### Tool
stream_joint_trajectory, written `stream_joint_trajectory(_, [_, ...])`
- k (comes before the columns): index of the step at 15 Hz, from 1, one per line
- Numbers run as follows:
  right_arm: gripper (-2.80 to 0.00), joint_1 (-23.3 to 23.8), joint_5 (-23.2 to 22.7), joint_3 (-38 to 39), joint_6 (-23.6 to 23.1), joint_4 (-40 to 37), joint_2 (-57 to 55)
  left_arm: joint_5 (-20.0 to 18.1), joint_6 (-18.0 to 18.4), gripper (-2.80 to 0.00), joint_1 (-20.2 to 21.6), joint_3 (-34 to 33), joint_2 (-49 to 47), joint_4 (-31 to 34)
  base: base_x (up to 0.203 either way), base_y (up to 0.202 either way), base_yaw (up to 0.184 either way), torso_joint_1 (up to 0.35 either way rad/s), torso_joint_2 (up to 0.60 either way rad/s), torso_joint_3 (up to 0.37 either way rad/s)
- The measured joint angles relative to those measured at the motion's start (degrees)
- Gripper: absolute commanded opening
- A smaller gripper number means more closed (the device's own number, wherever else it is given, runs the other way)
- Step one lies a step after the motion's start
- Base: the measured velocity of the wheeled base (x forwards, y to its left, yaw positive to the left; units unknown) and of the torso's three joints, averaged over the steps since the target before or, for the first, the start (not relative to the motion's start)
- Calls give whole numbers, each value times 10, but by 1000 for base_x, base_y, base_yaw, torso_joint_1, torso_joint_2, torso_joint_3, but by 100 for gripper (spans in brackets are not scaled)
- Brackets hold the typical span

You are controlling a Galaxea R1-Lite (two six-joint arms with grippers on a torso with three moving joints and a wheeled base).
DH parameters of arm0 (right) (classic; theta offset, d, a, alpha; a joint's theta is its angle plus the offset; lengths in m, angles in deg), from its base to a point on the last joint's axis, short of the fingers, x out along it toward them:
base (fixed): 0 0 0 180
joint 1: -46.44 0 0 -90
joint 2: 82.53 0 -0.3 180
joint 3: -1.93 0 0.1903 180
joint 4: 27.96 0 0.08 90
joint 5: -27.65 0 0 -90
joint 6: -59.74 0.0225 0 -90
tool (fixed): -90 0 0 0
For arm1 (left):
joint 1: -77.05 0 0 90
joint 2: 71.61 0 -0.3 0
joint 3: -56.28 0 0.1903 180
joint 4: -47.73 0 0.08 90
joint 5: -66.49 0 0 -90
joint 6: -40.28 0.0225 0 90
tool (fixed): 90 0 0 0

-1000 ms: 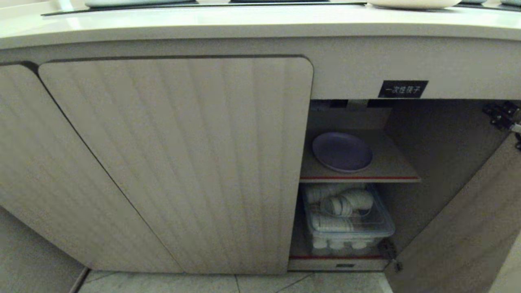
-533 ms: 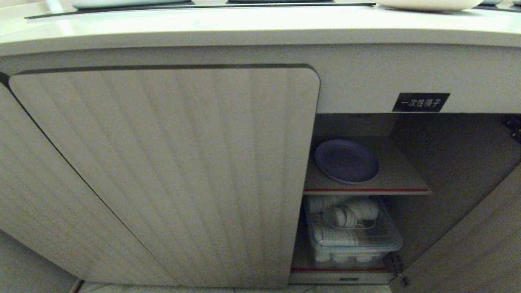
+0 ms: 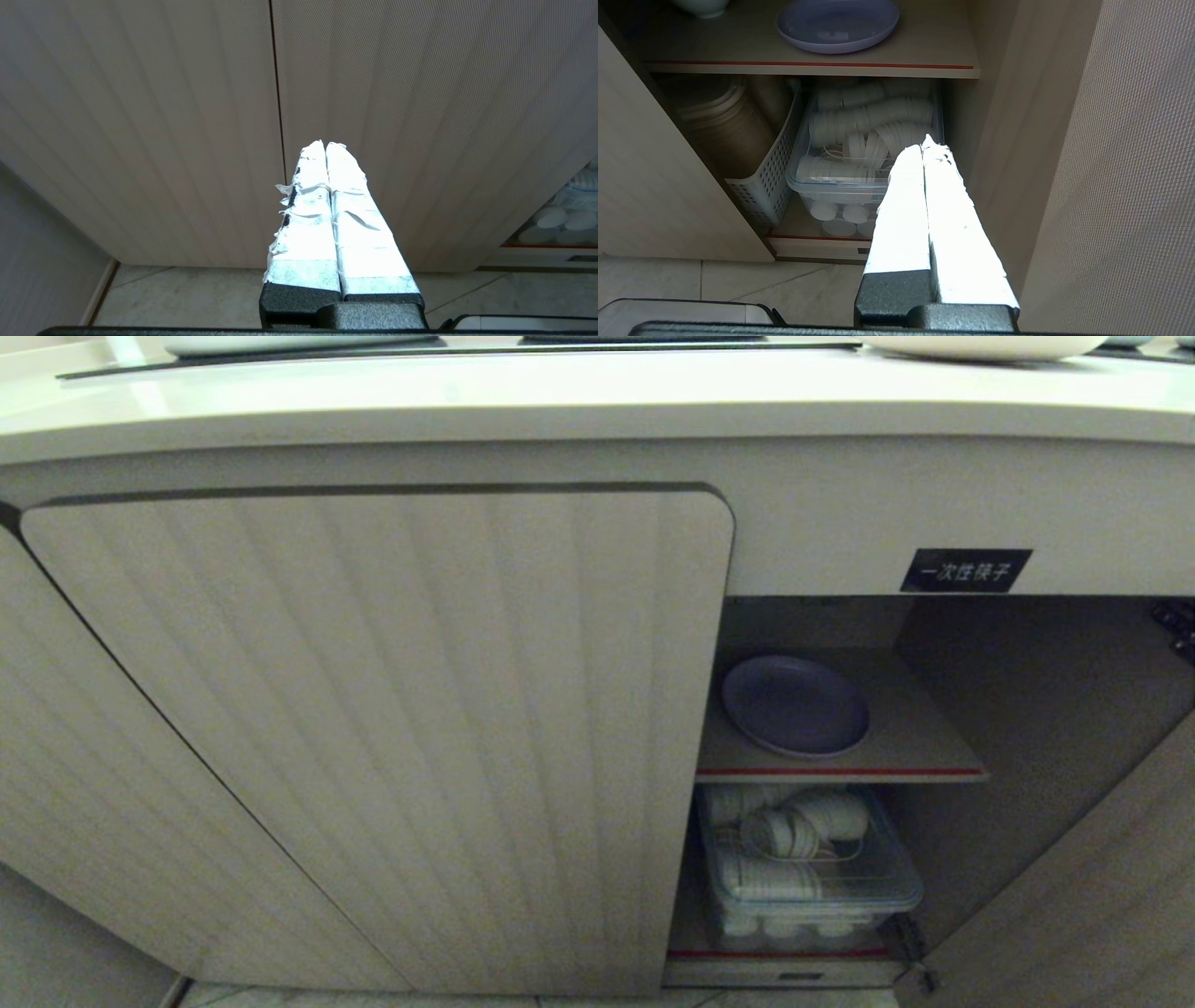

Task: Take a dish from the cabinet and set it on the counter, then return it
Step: Take the plate from the cabinet

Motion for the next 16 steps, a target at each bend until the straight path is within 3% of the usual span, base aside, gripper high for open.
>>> stream_joint_trajectory(6, [-280,0,0,0,0,0,0,0,0,-280,0,0,0,0,0,0,0,0,0,0])
stream_joint_trajectory(16, [-280,0,0,0,0,0,0,0,0,-280,0,0,0,0,0,165,1,3,3,3])
